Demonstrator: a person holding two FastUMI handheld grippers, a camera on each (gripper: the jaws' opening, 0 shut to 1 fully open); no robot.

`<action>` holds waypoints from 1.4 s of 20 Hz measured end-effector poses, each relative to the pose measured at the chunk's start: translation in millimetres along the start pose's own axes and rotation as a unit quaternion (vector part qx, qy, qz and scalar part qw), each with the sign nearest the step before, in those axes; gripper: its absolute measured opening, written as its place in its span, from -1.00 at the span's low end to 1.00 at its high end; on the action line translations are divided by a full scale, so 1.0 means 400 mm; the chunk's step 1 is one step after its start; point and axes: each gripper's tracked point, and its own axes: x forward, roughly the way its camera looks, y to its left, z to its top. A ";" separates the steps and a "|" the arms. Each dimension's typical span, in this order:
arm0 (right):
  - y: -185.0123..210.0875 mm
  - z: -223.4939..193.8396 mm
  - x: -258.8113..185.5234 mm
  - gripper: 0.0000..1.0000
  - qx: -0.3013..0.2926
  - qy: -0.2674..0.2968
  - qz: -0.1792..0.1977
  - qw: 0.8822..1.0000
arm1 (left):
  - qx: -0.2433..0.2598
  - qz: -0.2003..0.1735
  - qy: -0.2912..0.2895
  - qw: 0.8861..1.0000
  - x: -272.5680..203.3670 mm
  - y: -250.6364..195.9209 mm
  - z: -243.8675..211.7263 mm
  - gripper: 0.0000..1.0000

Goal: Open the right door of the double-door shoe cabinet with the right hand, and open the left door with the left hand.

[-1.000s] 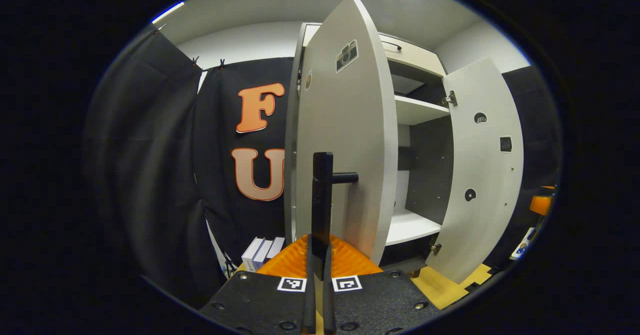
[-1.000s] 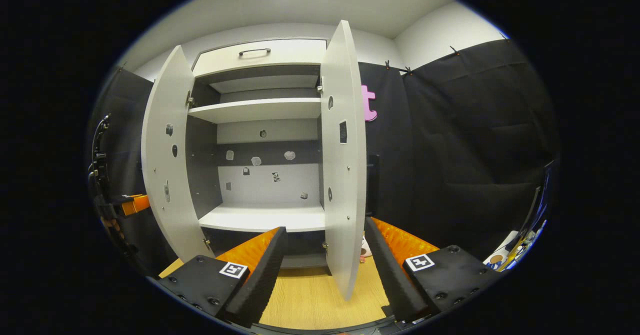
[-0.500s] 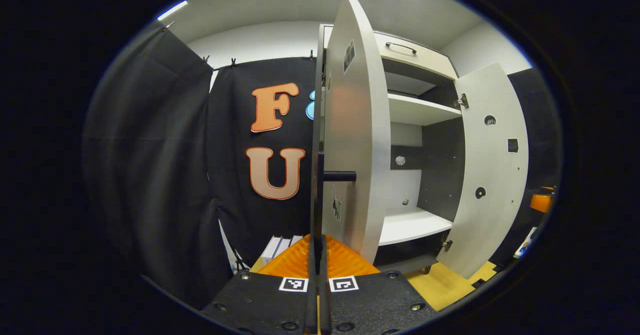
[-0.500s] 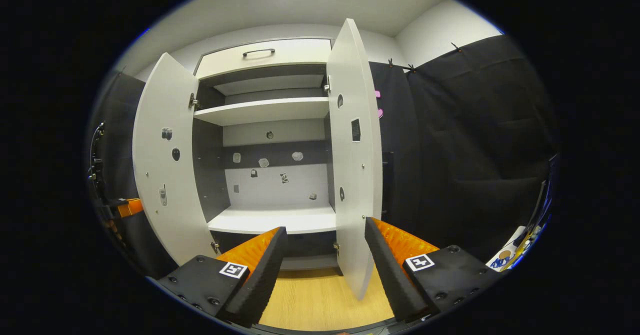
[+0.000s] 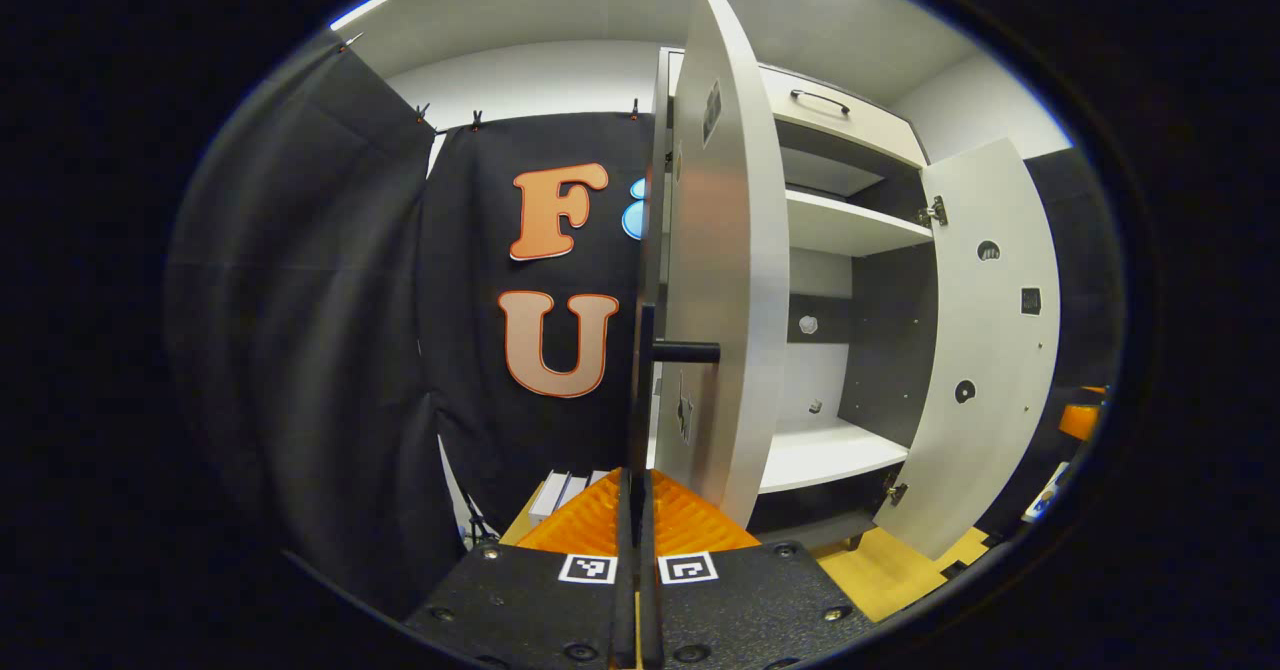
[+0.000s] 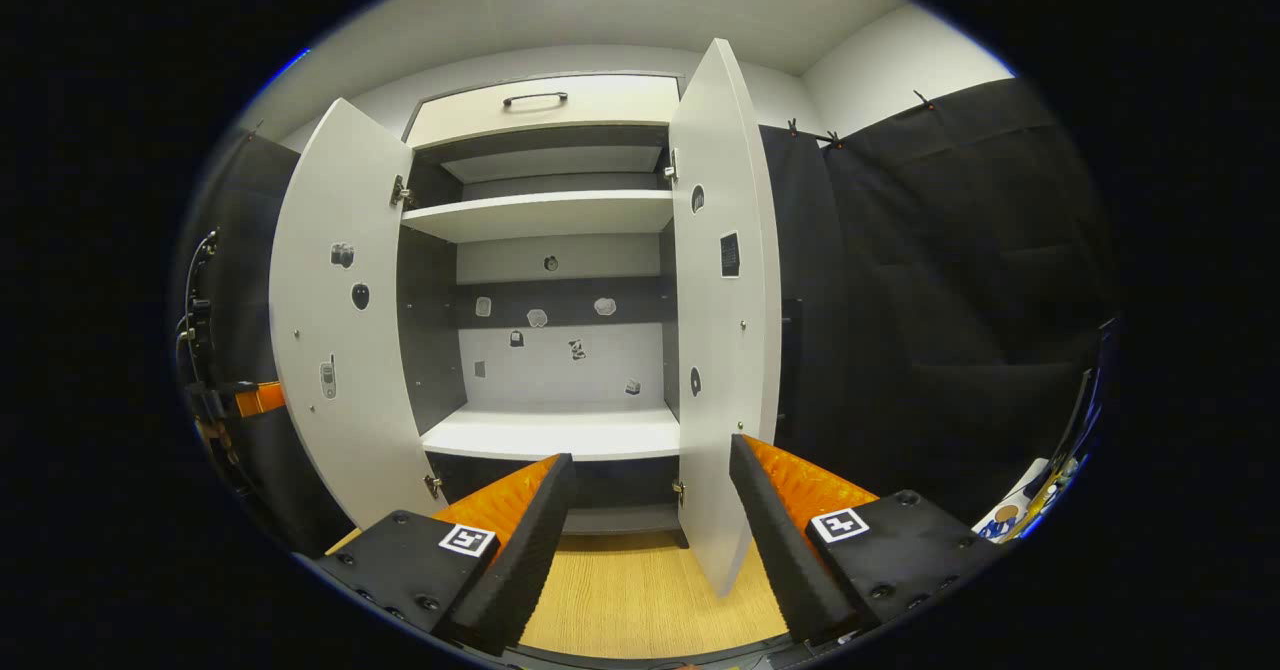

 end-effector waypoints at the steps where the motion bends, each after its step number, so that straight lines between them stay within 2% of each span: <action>1: 0.004 -0.002 -0.001 0.97 -0.002 0.001 0.001 1.000 | -0.005 -0.002 0.001 1.000 -0.005 0.001 -0.003 -0.95; 7: 0.008 -0.009 0.011 0.98 -0.004 0.007 0.000 1.000 | -0.014 -0.001 0.003 1.000 -0.048 0.004 -0.010 -0.95; 11: 0.001 -0.016 0.023 0.97 -0.004 0.011 -0.005 1.000 | -0.011 0.023 0.003 1.000 -0.116 0.025 -0.005 -1.00; 14: 0.000 -0.020 0.028 0.98 -0.001 0.013 -0.007 1.000 | -0.011 0.027 0.008 1.000 -0.172 0.011 -0.008 -0.99; 16: -0.001 -0.022 0.033 0.98 -0.002 0.014 -0.008 1.000 | -0.014 0.032 0.007 0.999 -0.200 -0.002 -0.005 -0.76; 20: -0.004 -0.019 0.030 0.97 -0.002 0.013 -0.008 1.000 | -0.019 0.039 0.009 0.999 -0.243 -0.033 -0.004 0.15; 21: -0.005 -0.018 0.026 0.97 -0.002 0.012 -0.009 1.000 | -0.017 0.041 0.007 0.999 -0.253 -0.040 0.004 0.14; 22: -0.007 -0.017 0.022 0.97 -0.001 0.011 -0.009 1.000 | -0.016 0.043 0.003 0.999 -0.260 -0.048 0.013 0.24; 24: -0.007 -0.017 0.019 0.97 0.000 0.012 -0.008 1.000 | -0.015 0.038 -0.004 0.999 -0.270 -0.071 0.028 0.70; 26: -0.009 -0.015 0.013 0.97 0.001 0.011 -0.007 1.000 | -0.016 0.034 -0.005 0.999 -0.275 -0.087 0.032 0.65; 28: -0.012 -0.009 0.008 0.98 0.003 0.007 -0.007 1.000 | -0.022 0.037 -0.009 0.999 -0.285 -0.096 0.033 0.84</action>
